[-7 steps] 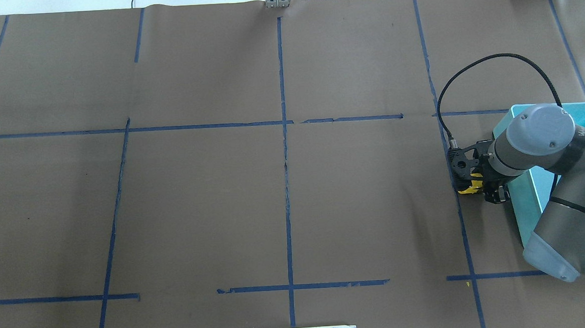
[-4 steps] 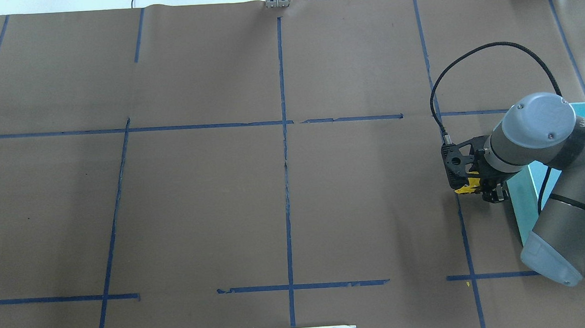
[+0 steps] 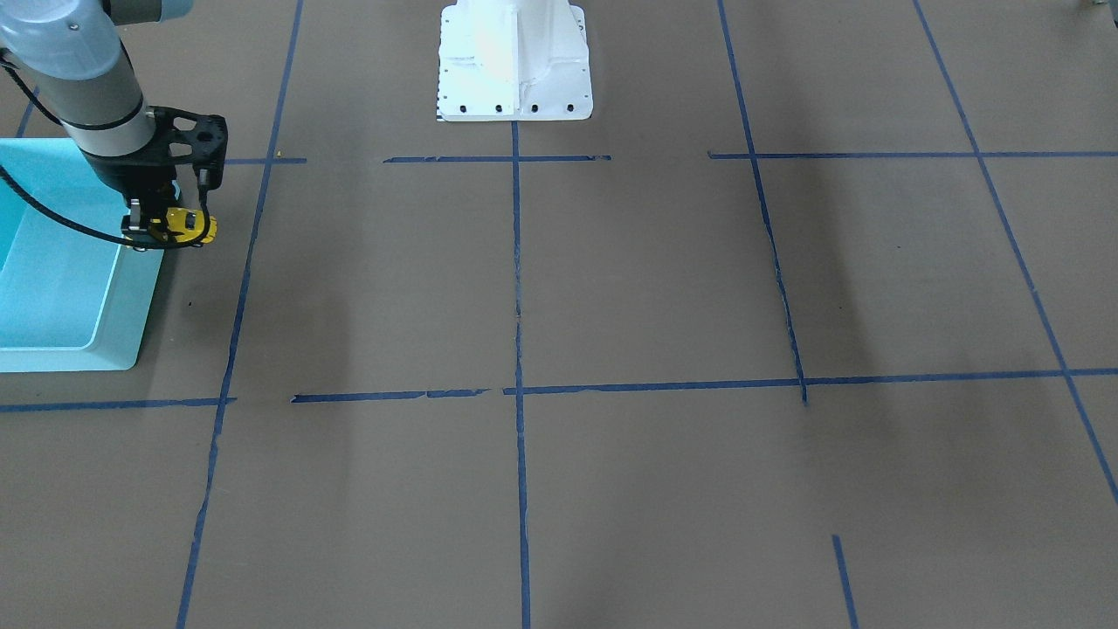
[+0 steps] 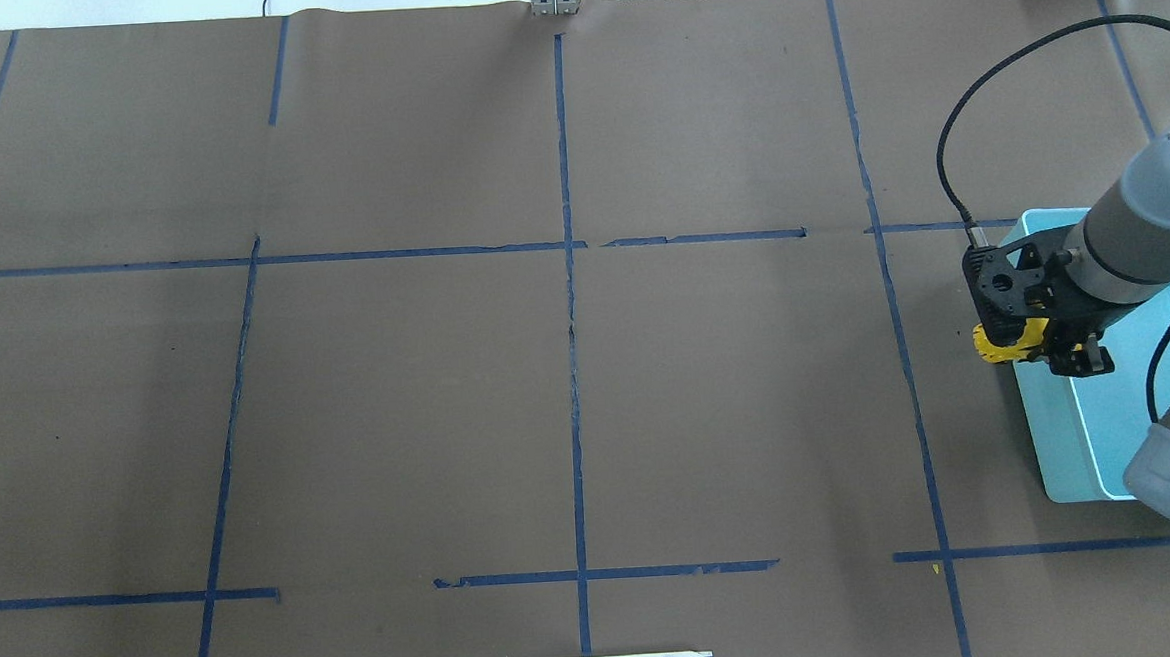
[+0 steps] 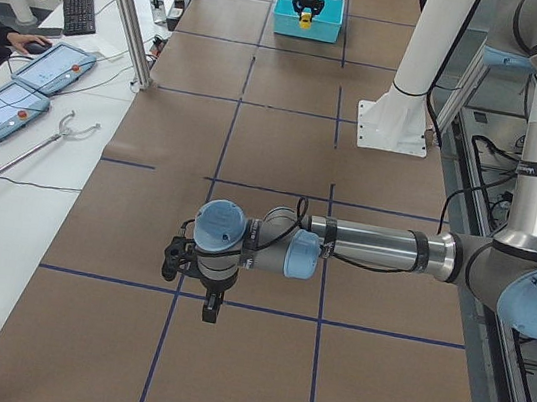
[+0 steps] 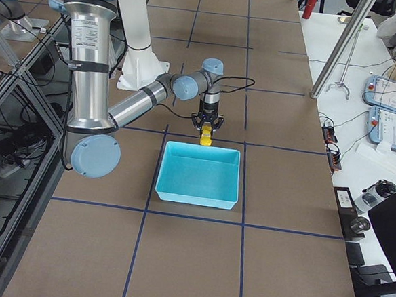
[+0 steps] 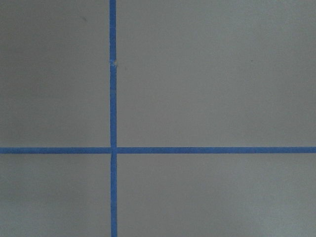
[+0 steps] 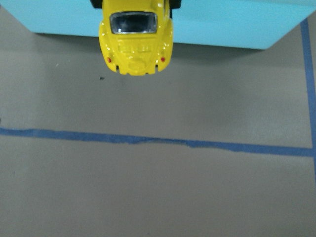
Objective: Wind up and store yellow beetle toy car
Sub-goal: 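Lift the car with the right gripper and lower it into the bin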
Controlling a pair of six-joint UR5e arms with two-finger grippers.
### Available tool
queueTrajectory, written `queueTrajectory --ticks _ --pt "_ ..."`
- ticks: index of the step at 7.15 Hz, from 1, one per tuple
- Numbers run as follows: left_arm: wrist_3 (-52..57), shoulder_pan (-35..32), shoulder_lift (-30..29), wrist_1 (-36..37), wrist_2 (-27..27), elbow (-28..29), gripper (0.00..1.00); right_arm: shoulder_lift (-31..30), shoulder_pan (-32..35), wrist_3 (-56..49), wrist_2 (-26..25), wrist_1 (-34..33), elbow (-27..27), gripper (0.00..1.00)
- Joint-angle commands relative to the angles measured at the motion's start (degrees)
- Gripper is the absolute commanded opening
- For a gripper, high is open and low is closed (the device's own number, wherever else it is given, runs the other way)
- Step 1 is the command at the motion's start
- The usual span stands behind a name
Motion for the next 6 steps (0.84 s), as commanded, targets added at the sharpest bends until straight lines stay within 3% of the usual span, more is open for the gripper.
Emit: queueTrajectory --ticks 1,3,6 --pt "0.00 0.00 -0.03 0.02 -0.01 0.00 1.00 -4.30 4.47 -4.95 0.39 0.29 0.06 0.28" --pt "0.00 0.00 -0.12 -0.07 -0.01 0.09 1.00 -5.80 7.57 -8.04 1.52 1.34 -0.64 0.29" --pt "0.00 0.09 -0.21 -0.07 -0.01 0.18 1.00 -11.69 7.93 -5.52 2.06 20.64 -9.49 0.28"
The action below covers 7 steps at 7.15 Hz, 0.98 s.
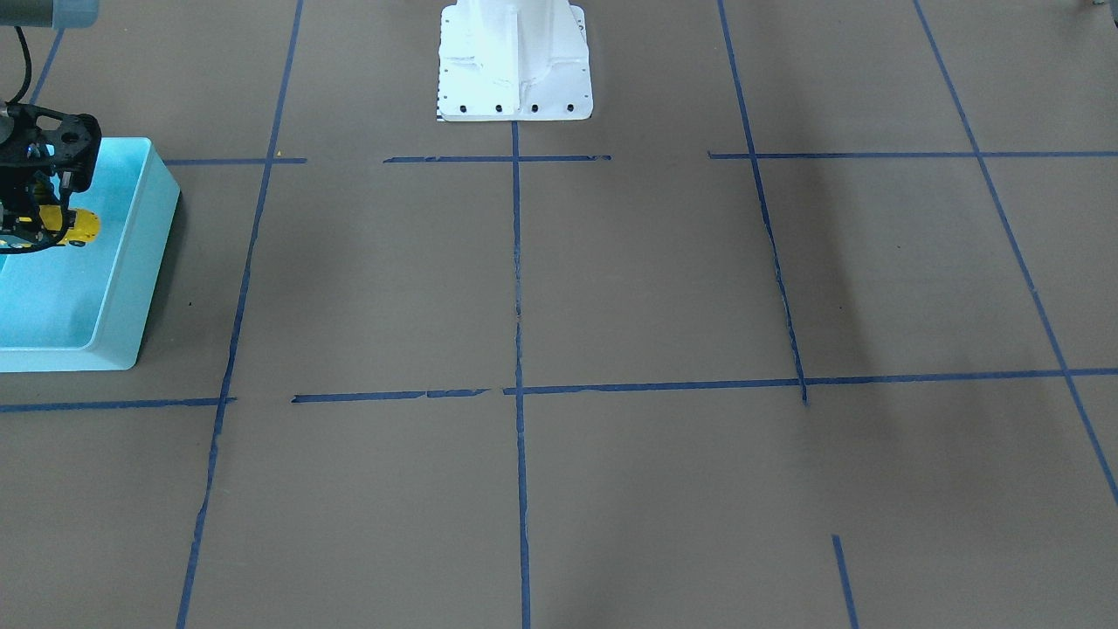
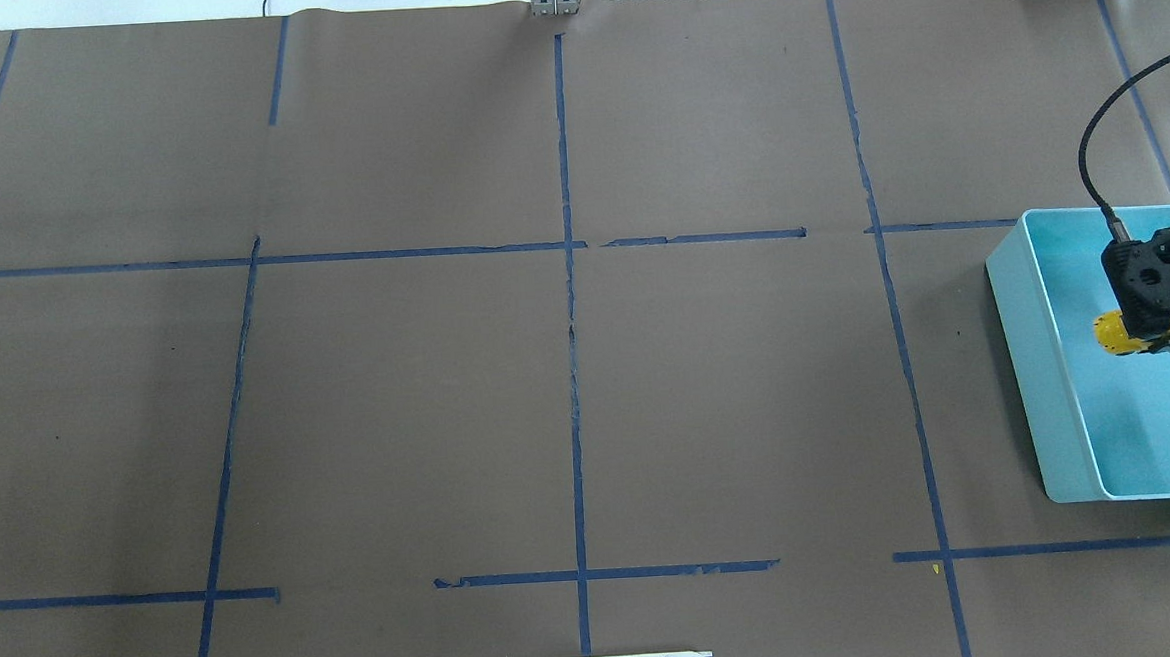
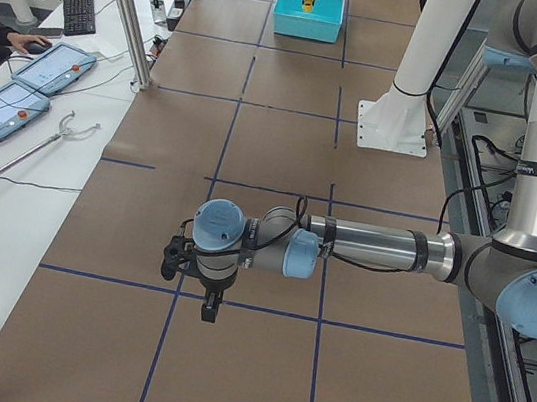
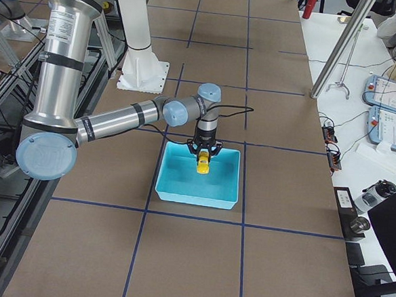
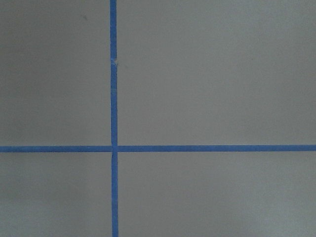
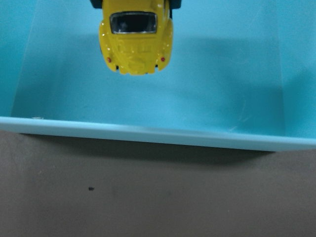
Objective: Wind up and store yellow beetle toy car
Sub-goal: 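Lift the car with the right gripper and lower it into the bin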
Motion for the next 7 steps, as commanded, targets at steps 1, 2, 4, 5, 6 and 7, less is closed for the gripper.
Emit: queueTrajectory --ticks 1,2,4,5,6,7 --pt "0.00 0.01 -0.02 0.00 0.00 0.11 1.00 -1.32 -0.07 3.48 0.59 7.14 -5.27 0.28" --pt "0.00 0.01 -0.11 0.00 0.00 0.19 1.00 -1.05 -0.16 3.58 0.68 7.23 -6.15 0.29" --pt "0.00 0.01 -0.11 0.00 0.00 0.20 1.00 -0.70 -0.16 3.76 1.37 12.20 -11.23 0.31" --pt "0.00 0.01 -0.11 0.00 0.00 0.20 1.00 -0.70 -0.16 4.28 3.21 14.50 -13.00 0.32" --pt "0.00 0.01 -0.02 0.00 0.00 0.20 1.00 -0.61 -0.34 4.81 3.75 14.61 -13.10 0.32" --pt "0.00 0.01 -0.02 0.00 0.00 0.20 1.00 -0.09 -0.43 4.99 4.01 14.61 -13.10 0.38"
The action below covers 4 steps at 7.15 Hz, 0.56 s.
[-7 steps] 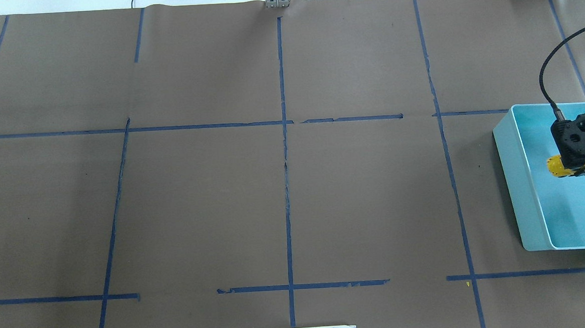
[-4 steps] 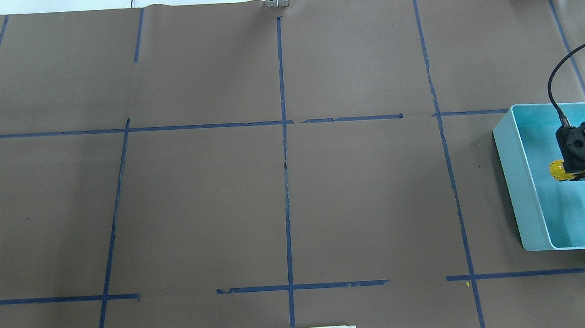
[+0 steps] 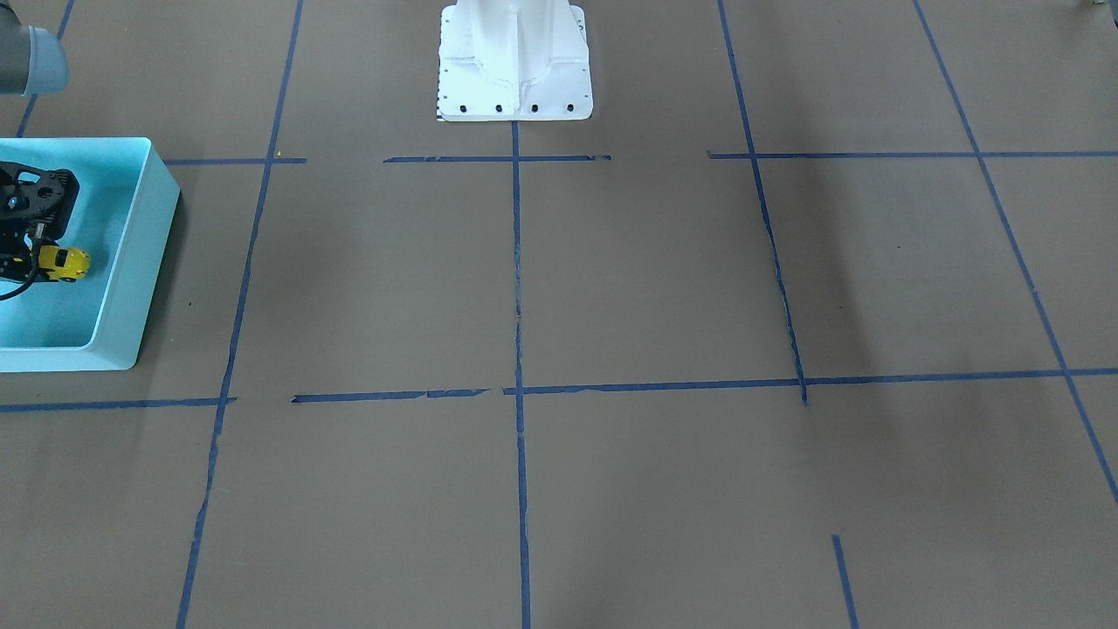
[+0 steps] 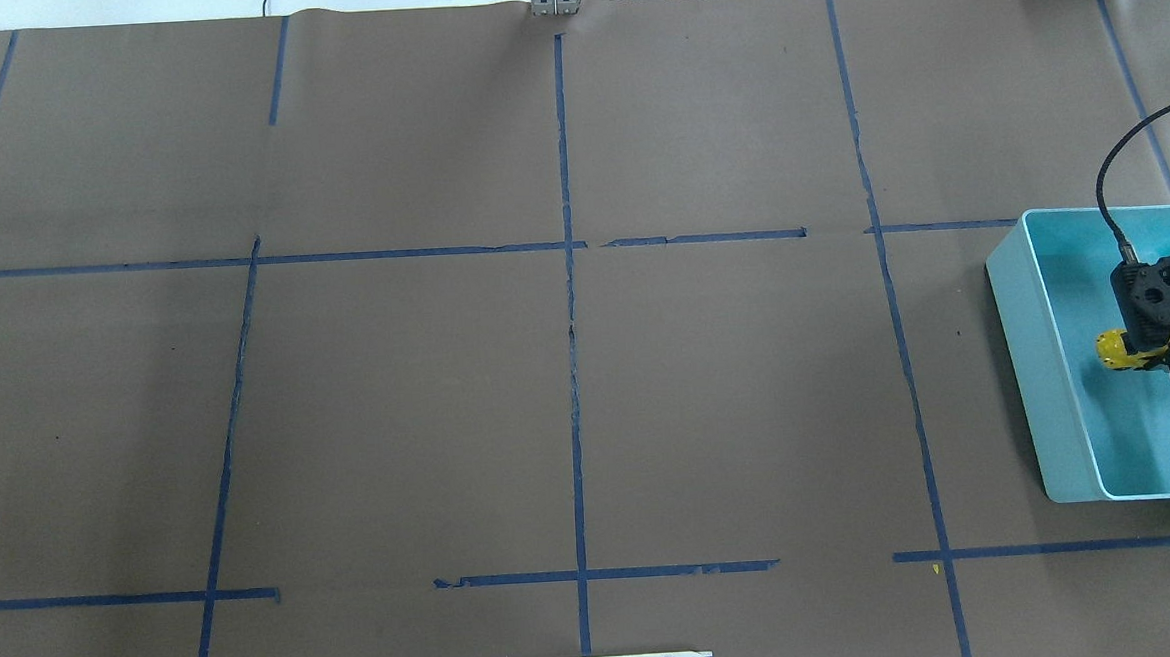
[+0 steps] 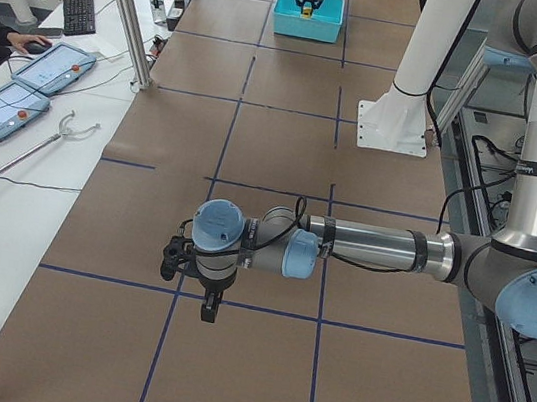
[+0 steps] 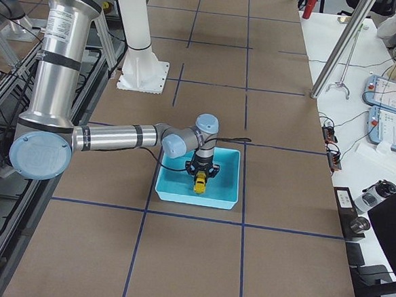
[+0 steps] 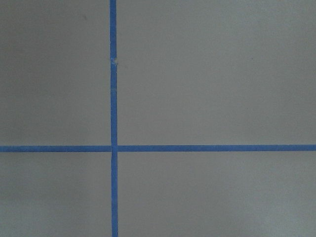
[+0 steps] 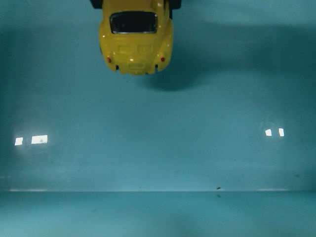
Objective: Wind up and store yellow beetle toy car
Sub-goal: 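Open the right gripper and withdraw it from the bin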
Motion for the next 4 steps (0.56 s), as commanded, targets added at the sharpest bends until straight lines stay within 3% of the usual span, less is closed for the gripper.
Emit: queueTrajectory --ticks 1,2,4 --pt "0.00 0.00 0.12 0.00 0.00 -0.09 1.00 0.87 -0.04 0.46 0.88 0.47 -0.38 0.66" --pt "0.00 0.00 0.04 0.00 0.00 -0.09 1.00 0.96 -0.04 0.47 2.10 0.47 -0.55 0.99" --pt "0.00 0.00 0.12 0.00 0.00 -0.09 1.00 1.05 -0.04 0.55 4.39 0.47 -0.29 1.00"
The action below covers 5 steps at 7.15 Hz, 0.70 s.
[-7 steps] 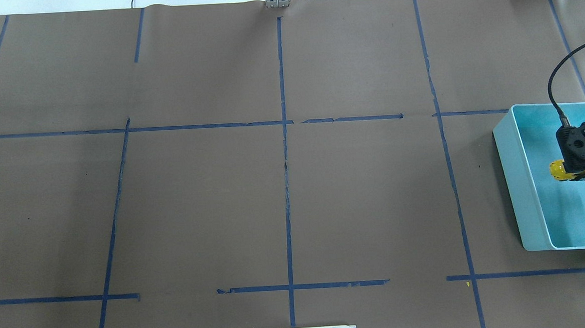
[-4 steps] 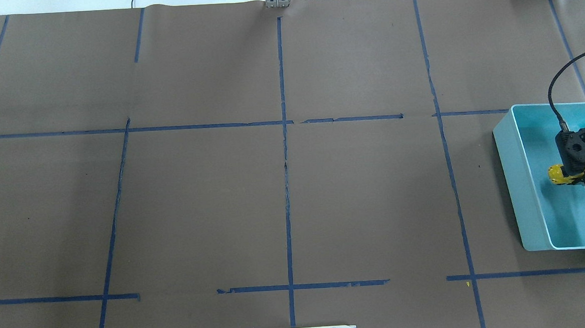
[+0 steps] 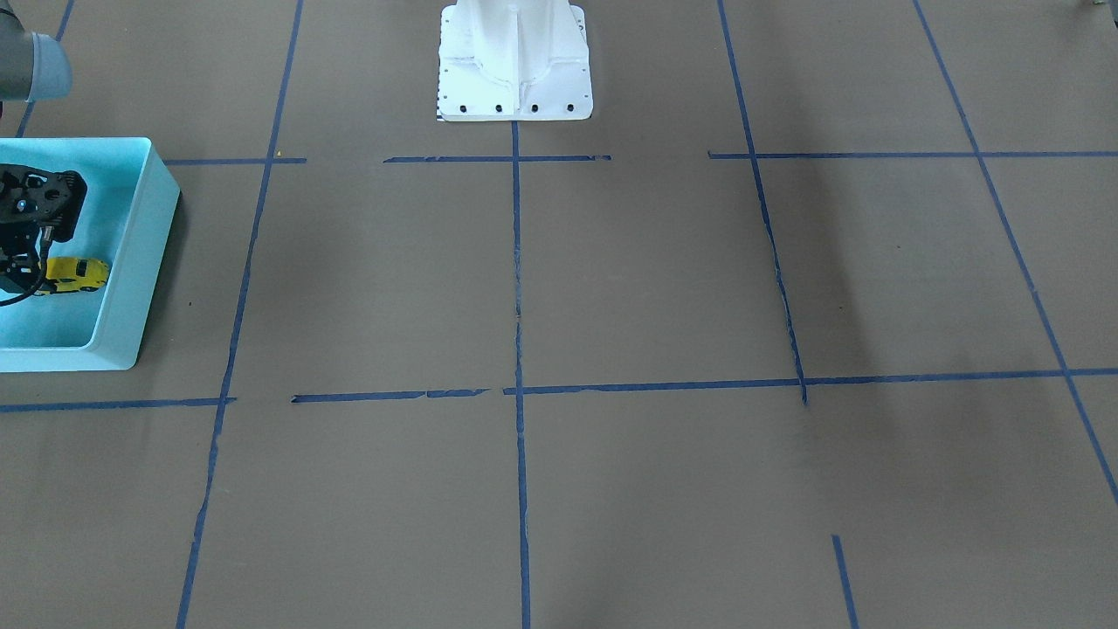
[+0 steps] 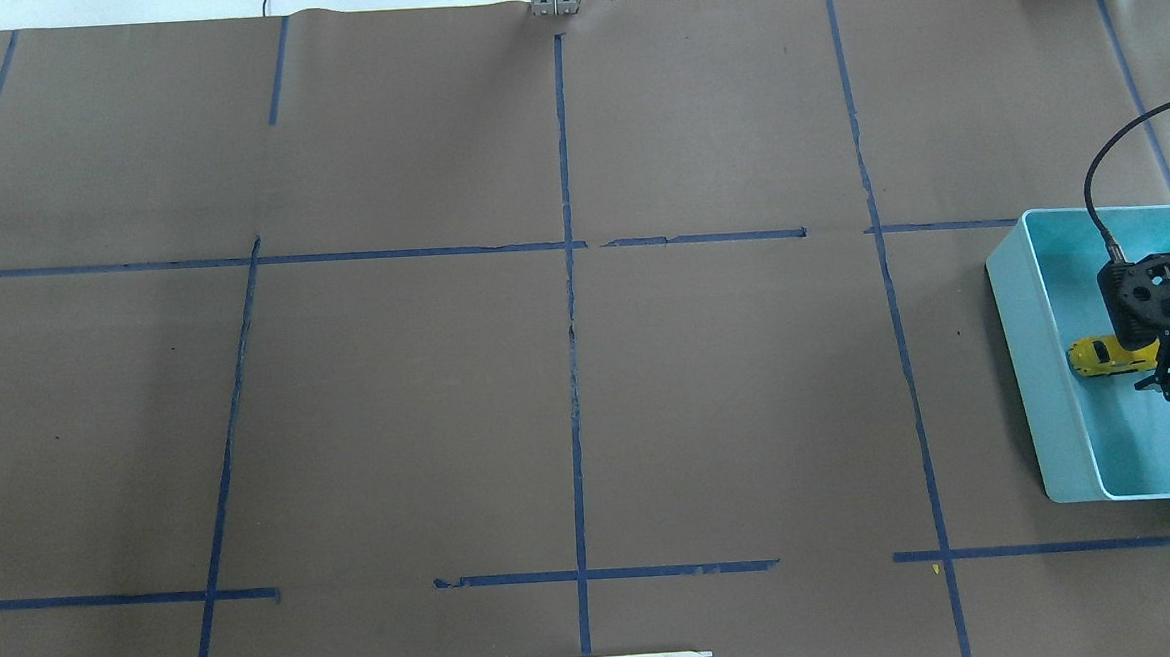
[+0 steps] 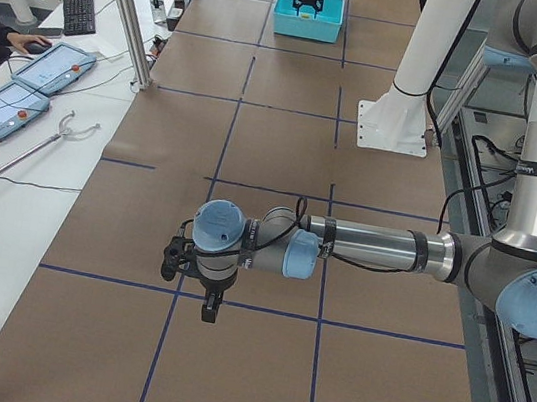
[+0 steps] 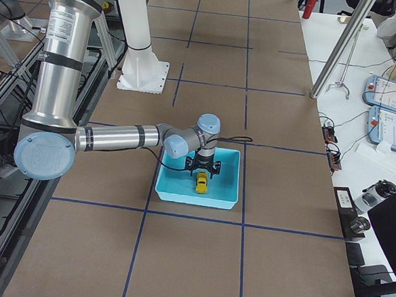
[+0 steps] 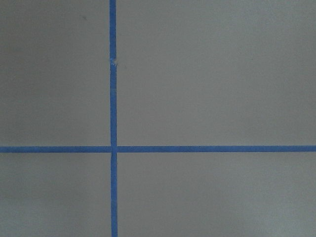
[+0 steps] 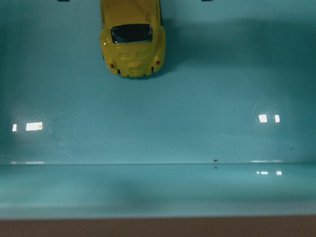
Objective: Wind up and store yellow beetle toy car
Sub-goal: 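Open the right gripper and withdraw it from the bin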
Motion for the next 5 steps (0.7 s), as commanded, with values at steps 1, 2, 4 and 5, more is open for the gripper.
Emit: queueTrajectory --ticks 1,2,4,5 --pt "0.00 0.00 0.03 0.00 0.00 -0.01 1.00 0.19 1.05 -0.08 3.17 0.09 0.92 1.00" --pt "0.00 0.00 -0.06 0.00 0.00 -0.10 1.00 0.28 3.06 -0.08 3.97 -0.52 1.10 1.00" --pt "0.00 0.00 -0.23 0.00 0.00 -0.01 1.00 1.33 11.72 -0.34 10.79 -7.76 0.75 1.00" --pt "0.00 0.00 -0.41 0.00 0.00 -0.01 1.00 1.33 16.13 -0.43 12.66 -11.30 1.36 1.00"
